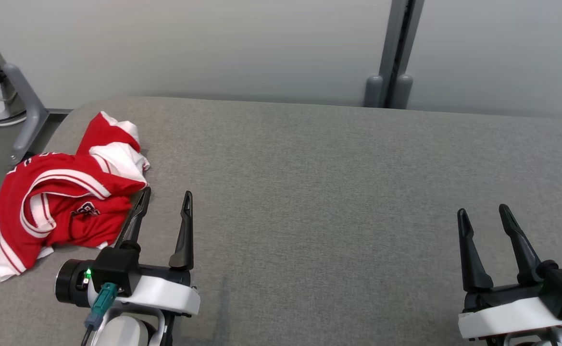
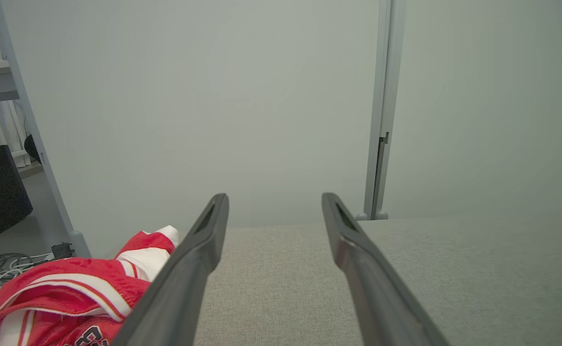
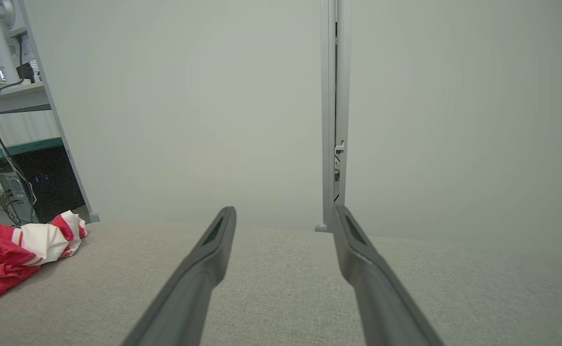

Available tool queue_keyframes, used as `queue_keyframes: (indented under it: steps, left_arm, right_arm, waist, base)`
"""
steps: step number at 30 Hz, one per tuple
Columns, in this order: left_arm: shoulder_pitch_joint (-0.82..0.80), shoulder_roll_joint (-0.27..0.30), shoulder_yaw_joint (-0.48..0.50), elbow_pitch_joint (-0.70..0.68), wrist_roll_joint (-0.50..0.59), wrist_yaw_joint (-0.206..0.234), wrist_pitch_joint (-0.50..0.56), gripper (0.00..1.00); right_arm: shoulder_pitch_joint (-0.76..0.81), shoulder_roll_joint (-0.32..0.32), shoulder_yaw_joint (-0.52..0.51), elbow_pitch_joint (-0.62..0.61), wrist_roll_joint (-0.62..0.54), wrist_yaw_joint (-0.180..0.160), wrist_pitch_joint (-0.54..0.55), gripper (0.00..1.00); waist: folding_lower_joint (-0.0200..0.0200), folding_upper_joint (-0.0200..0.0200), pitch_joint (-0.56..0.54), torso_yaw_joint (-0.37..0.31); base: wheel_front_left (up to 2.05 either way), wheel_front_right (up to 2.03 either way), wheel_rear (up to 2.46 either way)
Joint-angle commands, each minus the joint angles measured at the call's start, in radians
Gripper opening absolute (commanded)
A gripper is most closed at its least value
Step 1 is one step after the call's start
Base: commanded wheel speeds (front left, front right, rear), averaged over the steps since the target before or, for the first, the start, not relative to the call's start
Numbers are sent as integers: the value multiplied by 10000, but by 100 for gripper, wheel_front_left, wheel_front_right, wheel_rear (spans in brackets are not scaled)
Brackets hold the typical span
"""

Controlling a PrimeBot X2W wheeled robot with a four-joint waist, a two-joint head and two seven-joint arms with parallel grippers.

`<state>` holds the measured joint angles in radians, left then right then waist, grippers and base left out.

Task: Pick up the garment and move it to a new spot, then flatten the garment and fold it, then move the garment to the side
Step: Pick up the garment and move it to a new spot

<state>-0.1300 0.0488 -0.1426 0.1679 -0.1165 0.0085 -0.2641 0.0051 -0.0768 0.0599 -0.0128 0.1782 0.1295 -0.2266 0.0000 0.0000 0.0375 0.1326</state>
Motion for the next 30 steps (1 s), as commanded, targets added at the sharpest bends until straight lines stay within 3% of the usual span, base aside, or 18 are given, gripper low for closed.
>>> queue_keyframes:
  steps: [1,16,30]
  left_arm:
    - [-134,38,58,27,-63,7,-7,100]
    - [-19,91,243,354,-118,88,-5,100]
    - [81,153,370,628,-282,170,-6,100]
  right_arm:
    - [-1,-39,-1,55,62,22,-67,100]
    - [12,-32,300,308,336,22,-136,100]
    - [-36,-126,669,523,585,22,-200,100]
  waist:
    - [0,0,-5,288]
    - [0,0,-86,2358]
    - [0,0,-220,3171]
  base:
    - [0,0,0]
    - [0,0,0]
    - [0,0,0]
